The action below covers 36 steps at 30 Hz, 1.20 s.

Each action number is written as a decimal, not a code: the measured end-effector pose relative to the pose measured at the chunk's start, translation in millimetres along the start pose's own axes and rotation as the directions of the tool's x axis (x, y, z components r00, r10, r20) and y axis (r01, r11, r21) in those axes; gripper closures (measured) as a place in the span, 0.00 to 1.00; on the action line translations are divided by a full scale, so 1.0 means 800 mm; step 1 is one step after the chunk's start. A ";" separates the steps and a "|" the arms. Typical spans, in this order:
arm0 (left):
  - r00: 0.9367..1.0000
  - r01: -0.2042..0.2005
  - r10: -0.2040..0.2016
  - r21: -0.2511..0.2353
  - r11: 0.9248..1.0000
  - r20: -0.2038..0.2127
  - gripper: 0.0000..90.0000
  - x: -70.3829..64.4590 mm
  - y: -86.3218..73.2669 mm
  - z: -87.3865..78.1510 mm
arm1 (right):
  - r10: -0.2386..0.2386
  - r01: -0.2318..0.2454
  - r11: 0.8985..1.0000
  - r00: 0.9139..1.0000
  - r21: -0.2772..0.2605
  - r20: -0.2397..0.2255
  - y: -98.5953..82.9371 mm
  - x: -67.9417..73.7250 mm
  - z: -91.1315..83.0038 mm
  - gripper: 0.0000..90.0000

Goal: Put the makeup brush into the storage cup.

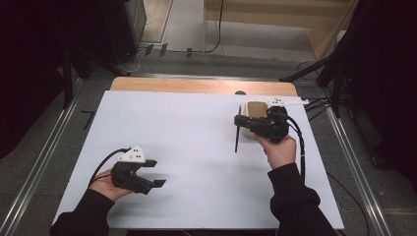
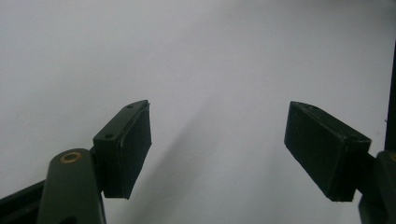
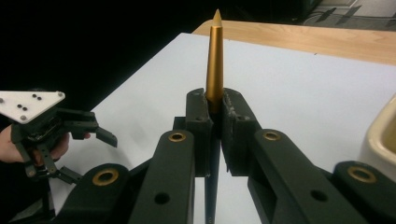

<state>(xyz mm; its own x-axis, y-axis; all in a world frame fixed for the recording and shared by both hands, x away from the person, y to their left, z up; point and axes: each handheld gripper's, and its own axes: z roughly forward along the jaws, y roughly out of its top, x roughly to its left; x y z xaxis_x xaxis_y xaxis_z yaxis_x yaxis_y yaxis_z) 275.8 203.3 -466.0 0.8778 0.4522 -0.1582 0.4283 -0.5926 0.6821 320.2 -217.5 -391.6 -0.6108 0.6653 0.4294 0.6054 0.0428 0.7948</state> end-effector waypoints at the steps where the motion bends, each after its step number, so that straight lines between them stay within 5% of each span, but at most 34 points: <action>1: 1.000 0.001 -0.001 -0.002 1.000 0.001 0.26 0.000 0.000 0.000 | 0.002 -0.002 1.000 1.000 0.000 0.003 0.002 -0.001 -0.001 0.93; 36: 1.000 -0.006 0.006 -0.002 1.000 0.010 0.26 -0.001 0.001 0.000 | -0.005 0.007 1.000 0.997 -0.028 0.071 0.057 -0.019 -0.022 0.93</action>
<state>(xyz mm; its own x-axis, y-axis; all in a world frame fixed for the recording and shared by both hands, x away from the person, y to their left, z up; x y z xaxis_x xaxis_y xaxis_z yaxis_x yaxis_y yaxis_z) 275.2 202.6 -465.6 0.8825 0.4418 -0.1615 0.4227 -0.5941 0.6844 348.2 -238.5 -354.3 -0.5756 0.7165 0.3940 0.5870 0.0266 0.8091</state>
